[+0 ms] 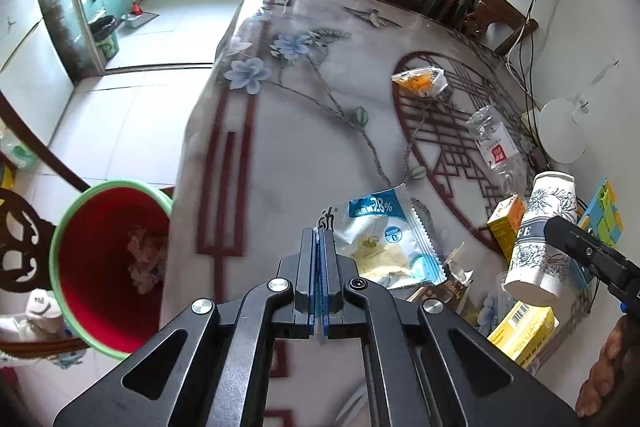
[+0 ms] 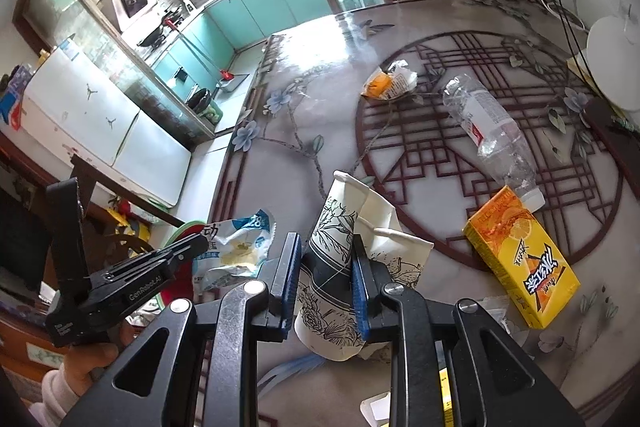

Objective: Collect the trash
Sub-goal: 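Lift the snack wrapper with left tool while right tool holds the paper cups, then carry wrapper and cups over the red bucket and open both tools, then move both open tools back toward the table, then grasp the brown cigarette box with left tool while right tool reaches toward yellow juice carton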

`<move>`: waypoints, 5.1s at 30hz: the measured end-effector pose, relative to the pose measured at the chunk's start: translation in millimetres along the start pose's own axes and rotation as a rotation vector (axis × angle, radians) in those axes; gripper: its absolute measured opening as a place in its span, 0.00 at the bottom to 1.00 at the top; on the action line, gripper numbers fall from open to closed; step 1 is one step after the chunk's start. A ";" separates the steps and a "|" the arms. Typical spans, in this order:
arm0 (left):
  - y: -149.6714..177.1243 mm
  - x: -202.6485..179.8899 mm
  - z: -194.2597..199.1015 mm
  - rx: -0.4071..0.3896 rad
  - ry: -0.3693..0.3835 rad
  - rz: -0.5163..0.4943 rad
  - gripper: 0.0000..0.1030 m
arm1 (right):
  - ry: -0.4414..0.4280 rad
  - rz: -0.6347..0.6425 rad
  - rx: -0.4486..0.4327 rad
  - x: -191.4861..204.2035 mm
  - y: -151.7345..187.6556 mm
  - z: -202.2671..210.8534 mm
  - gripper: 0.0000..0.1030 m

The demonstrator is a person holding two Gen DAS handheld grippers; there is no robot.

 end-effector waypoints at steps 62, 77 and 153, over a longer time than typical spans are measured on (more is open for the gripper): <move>25.7 249.8 56.8 -0.076 -0.254 0.345 0.01 | -0.215 0.451 0.193 279.7 22.9 -127.9 0.21; 14.8 249.0 53.2 -0.094 -0.277 0.330 0.38 | -0.216 0.428 0.204 277.4 20.9 -134.7 0.38; 42.4 -116.9 -50.9 0.052 -0.098 -0.075 0.22 | 0.090 -0.116 0.175 -186.5 26.7 -0.9 0.39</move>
Point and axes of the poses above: each gripper's, at about its wrist camera, not at the fingertips, and z roughly against the way its jaws point, x to its left, y to its underside, the point moved 2 cm from there along -z, roughly the way its jaws point, and after that the axes turned 9 degrees about z, right-handed, at the moved point
